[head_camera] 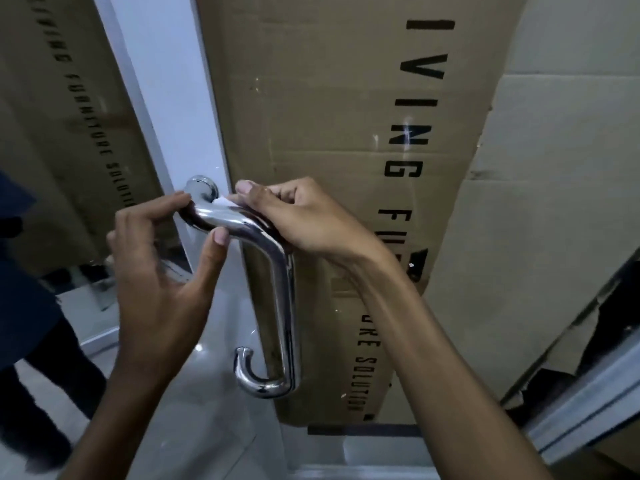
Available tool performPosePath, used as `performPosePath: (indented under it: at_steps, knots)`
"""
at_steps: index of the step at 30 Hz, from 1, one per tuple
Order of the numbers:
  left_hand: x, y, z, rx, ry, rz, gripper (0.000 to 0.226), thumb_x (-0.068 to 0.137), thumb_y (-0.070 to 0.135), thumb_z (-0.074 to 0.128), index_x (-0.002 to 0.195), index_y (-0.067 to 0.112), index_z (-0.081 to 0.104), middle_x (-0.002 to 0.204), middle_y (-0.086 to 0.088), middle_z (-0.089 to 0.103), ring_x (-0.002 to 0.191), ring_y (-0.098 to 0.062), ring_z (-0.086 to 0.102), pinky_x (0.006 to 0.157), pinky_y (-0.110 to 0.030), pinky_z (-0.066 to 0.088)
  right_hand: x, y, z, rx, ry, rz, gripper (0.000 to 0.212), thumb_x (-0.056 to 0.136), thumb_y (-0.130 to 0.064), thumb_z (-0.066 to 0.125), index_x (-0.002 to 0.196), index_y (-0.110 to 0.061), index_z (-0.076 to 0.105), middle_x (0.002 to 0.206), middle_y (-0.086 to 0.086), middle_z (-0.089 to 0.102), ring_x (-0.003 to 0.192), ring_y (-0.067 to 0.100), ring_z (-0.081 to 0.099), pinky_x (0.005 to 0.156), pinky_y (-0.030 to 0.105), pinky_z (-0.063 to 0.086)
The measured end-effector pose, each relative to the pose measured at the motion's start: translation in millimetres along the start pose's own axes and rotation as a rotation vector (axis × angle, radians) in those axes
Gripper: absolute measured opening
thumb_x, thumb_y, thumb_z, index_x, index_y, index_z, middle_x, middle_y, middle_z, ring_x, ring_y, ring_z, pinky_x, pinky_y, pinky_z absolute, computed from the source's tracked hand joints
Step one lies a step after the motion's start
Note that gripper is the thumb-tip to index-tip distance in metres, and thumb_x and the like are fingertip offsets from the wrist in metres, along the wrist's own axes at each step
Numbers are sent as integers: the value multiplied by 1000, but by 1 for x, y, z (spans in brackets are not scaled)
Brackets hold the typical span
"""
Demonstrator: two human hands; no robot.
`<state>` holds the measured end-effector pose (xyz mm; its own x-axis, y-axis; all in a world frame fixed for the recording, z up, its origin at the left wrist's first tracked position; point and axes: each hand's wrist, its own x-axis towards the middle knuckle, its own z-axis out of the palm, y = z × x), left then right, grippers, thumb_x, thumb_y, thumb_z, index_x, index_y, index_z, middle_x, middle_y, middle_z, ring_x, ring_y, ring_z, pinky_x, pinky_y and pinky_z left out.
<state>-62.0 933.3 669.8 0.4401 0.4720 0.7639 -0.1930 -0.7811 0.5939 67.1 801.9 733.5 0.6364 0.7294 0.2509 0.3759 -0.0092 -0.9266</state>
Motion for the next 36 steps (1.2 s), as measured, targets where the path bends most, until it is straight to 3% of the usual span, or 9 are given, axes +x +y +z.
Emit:
performPosePath:
  at_steps: [6, 9, 12, 17, 19, 22, 24, 26, 36]
  knots:
    - [0, 9, 3, 16, 6, -92, 44, 96, 34, 74, 135, 23, 56, 135, 3, 60, 130, -15, 54, 109, -36, 46, 3, 12, -3, 239, -60, 64, 43, 110, -33, 49, 122, -1, 74, 114, 16, 77, 116, 24, 70, 105, 30, 51]
    - [2, 13, 3, 13, -1, -121, 44, 95, 34, 74, 134, 24, 56, 135, 5, 61, 129, -12, 55, 104, -18, 44, 0, 20, -9, 278, -56, 58, 44, 111, -33, 47, 123, 1, 74, 113, 16, 77, 102, 11, 74, 91, 16, 55]
    - [2, 13, 3, 11, -9, -135, 43, 95, 36, 74, 133, 27, 56, 134, 7, 62, 128, -13, 57, 107, -29, 47, -3, 27, -16, 334, -57, 43, 46, 112, -29, 43, 123, 5, 72, 108, 16, 76, 85, 1, 71, 77, 7, 51]
    - [5, 14, 2, 35, -19, -142, 43, 94, 39, 74, 132, 27, 57, 131, 14, 63, 128, -10, 57, 109, -38, 47, -1, 28, -9, 356, -57, 1, 46, 112, -30, 45, 125, 5, 71, 115, 21, 75, 112, 19, 72, 89, 13, 53]
    - [6, 14, 0, 65, -28, -142, 40, 94, 41, 74, 130, 31, 59, 128, 17, 63, 128, -12, 55, 108, -41, 47, -9, 36, -11, 395, -40, 3, 46, 112, -29, 43, 125, 5, 71, 115, 18, 75, 105, 10, 73, 84, 8, 52]
    - [7, 15, 0, 66, -43, -177, 42, 92, 43, 75, 130, 32, 59, 122, 21, 64, 126, -7, 55, 101, -16, 44, -16, 42, -15, 422, -21, -6, 46, 113, -29, 43, 125, 5, 71, 116, 16, 76, 100, 4, 72, 82, 4, 47]
    - [7, 16, 1, 56, -48, -187, 43, 92, 42, 75, 130, 32, 59, 119, 24, 64, 125, -4, 56, 96, -8, 42, -15, 46, -14, 390, 1, -22, 46, 112, -30, 44, 125, 4, 72, 119, 13, 76, 112, 8, 71, 96, 9, 49]
    - [8, 15, 1, 45, -50, -194, 44, 91, 43, 75, 131, 32, 59, 121, 20, 64, 124, -4, 57, 97, -16, 44, -18, 52, -13, 369, 33, -20, 45, 112, -31, 45, 126, 2, 72, 122, 10, 75, 121, 10, 68, 107, 13, 45]
    - [14, 19, -1, 72, -92, -190, 41, 91, 44, 75, 128, 38, 58, 119, 22, 65, 124, -9, 57, 108, -47, 48, -33, 70, -20, 341, 73, -40, 46, 111, -39, 46, 128, -5, 73, 127, 3, 73, 128, 5, 62, 121, 25, 35]
